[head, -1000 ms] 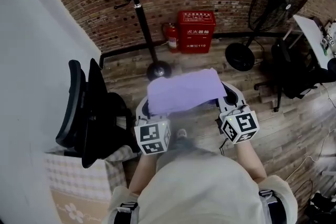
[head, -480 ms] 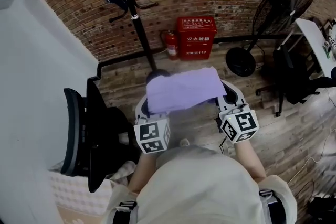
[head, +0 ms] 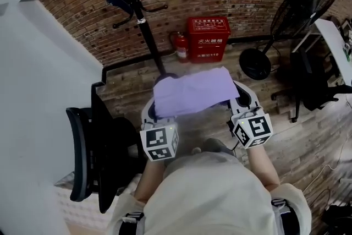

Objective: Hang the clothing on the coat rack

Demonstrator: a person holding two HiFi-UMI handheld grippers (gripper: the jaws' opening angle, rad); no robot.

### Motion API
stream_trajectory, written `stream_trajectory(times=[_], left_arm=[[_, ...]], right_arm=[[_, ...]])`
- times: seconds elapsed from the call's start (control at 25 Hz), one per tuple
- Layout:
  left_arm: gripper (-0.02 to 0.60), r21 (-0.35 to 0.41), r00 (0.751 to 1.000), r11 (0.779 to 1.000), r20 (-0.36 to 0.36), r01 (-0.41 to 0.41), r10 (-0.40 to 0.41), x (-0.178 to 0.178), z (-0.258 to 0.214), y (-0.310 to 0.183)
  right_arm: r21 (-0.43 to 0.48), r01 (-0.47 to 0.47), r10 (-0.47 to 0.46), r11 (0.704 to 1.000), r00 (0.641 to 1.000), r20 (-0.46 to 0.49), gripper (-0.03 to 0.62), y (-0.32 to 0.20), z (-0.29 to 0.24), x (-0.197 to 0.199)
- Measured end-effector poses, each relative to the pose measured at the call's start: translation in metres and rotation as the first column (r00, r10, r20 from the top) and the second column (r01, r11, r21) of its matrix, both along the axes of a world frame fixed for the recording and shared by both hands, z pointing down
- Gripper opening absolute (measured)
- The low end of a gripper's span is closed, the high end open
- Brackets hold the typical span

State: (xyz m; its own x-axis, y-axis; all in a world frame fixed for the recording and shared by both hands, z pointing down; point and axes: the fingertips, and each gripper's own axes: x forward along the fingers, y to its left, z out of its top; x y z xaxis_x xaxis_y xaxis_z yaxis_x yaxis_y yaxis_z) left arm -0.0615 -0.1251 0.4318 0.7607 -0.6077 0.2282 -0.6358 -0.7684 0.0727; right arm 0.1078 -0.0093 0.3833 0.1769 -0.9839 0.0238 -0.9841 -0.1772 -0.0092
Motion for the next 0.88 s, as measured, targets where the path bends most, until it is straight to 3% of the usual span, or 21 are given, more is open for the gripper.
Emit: stream_trajectory(times=[0.36,0.88], left_arm=[[0.106,-0.003,0.999,0.999,0.002,0.048,-0.048,0.008,0.005,-0.032],[0.106,0.01,0.984,0.984,0.0,0.179,-0.179,0.056,-0.003,-0.111]], right_arm=[[0.009,0.059,-0.059,0.998,0.998,-0.017,0.017,-0.046,0.001,0.016],[0.025,0.193,-0.191,0.981,0.98,-0.047,0.017,-0.151,-0.014,0.076]])
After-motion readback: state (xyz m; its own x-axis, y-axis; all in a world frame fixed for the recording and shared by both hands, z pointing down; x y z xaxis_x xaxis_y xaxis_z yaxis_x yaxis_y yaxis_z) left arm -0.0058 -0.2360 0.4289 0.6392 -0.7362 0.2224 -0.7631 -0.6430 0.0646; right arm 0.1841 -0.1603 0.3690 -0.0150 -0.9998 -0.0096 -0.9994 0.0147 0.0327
